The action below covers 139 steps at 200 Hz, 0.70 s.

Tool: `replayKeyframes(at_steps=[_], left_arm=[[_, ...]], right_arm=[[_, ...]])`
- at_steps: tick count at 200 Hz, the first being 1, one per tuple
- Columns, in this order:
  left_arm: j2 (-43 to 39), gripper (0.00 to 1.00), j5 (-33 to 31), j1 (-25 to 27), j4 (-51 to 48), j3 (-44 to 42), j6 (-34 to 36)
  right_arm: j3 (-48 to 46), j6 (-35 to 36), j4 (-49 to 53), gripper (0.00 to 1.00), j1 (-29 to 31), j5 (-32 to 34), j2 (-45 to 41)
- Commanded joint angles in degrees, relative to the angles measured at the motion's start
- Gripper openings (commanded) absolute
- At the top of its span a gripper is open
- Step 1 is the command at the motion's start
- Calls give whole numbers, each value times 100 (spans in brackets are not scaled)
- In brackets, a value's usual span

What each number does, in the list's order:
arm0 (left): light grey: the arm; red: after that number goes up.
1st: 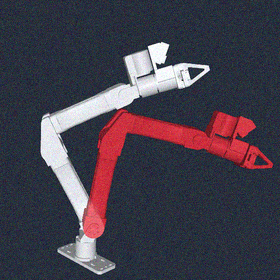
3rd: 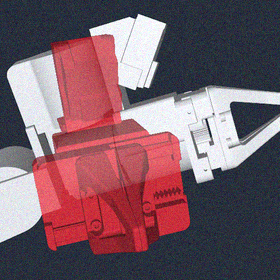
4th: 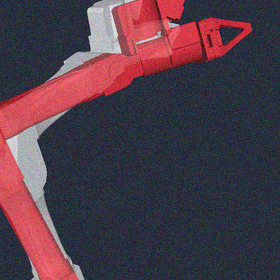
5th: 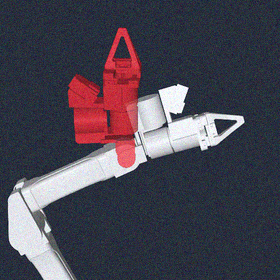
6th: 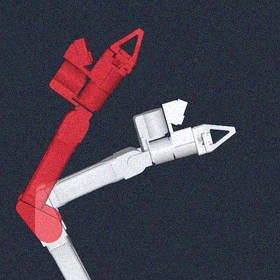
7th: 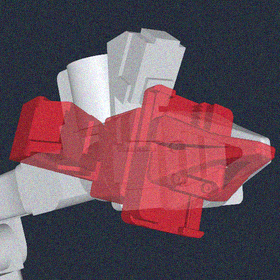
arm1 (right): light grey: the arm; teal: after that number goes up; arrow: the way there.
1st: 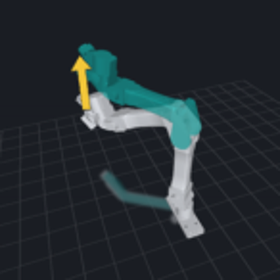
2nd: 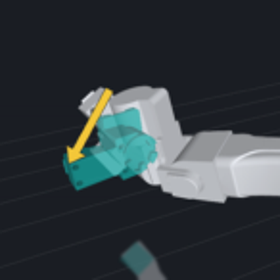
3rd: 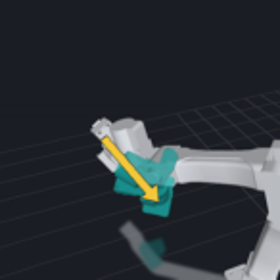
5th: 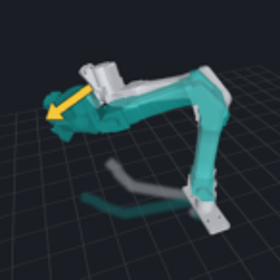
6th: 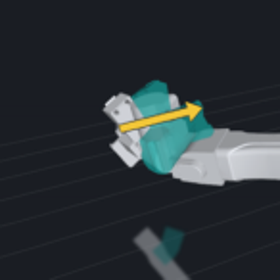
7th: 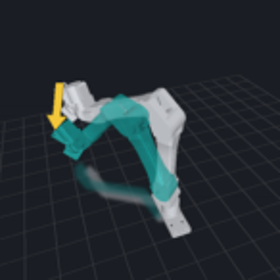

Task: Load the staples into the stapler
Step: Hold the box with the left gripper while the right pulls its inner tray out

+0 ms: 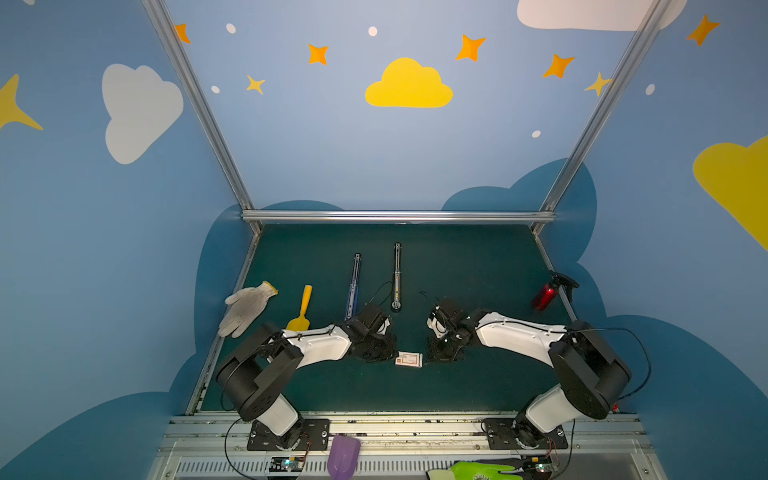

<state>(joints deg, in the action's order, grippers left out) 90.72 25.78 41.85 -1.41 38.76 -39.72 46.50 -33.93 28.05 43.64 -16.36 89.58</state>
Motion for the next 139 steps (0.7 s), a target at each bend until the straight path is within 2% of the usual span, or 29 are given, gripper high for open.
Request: replayKeyframes(at_steps=[1,36,67,110,139], left_arm=[[-79,4,-91,-27,51,-76,-39],[-71,4,-82,-25,71,-62,-45],[-63,4,-82,-34,79,-74,-48],[-115,4,-106,-27,88,-99,-58],[-116,4,-115,-27,72,-101,-56]], right_arm=[[134,-26,27,32,47,-158,-236],[292,-33,-44,42,172,-201,-92],[496,-26,-42,42,255,-192,272],[779,-51,274,39,301,28,670],[706,-87,392,31,299,164,628]])
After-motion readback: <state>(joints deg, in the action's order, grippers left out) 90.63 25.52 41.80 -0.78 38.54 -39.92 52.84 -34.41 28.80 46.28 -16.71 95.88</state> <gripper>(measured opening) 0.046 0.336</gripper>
